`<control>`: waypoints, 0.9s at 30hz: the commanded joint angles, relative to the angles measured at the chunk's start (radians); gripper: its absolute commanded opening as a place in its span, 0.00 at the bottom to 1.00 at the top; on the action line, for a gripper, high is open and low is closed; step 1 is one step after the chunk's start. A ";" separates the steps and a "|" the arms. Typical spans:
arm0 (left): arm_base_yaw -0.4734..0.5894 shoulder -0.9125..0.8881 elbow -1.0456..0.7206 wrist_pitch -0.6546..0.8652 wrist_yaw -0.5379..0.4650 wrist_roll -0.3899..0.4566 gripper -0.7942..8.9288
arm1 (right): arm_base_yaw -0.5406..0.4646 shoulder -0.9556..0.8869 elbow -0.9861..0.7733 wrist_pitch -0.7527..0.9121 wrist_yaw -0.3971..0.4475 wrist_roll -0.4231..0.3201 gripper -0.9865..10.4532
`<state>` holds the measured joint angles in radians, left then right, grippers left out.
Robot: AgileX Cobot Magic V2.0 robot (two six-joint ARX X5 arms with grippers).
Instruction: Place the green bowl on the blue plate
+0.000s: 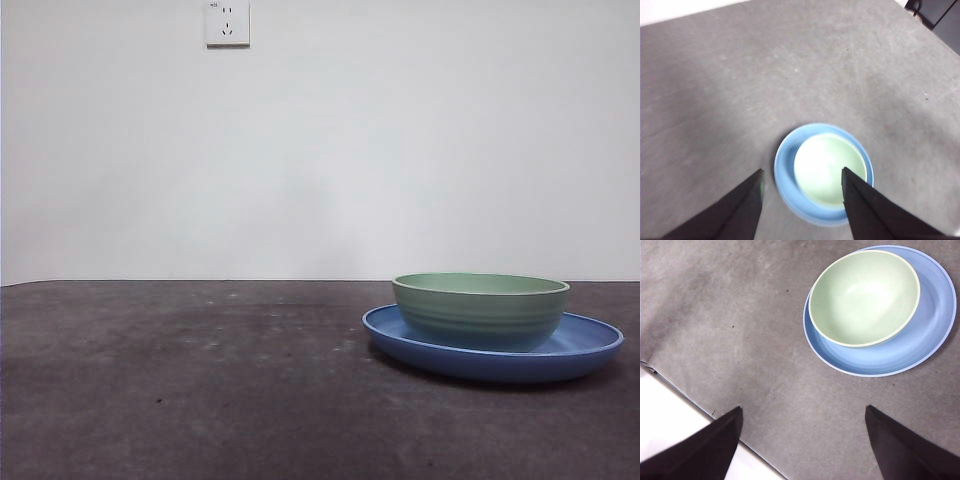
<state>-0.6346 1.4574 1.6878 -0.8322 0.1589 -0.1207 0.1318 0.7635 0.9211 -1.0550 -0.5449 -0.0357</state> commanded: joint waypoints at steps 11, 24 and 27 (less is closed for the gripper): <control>0.012 -0.363 -0.516 0.151 0.182 0.023 0.34 | 0.003 0.004 0.018 0.007 0.003 0.010 0.43; 0.011 -0.456 -0.769 0.199 0.243 0.007 0.34 | 0.003 0.005 0.018 0.007 0.003 0.010 0.43; 0.011 -0.456 -0.769 0.208 0.243 0.004 0.34 | 0.003 0.006 0.018 0.007 0.003 0.010 0.43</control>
<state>-0.6174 0.9955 0.9092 -0.6384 0.3965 -0.1146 0.1318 0.7635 0.9211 -1.0550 -0.5449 -0.0357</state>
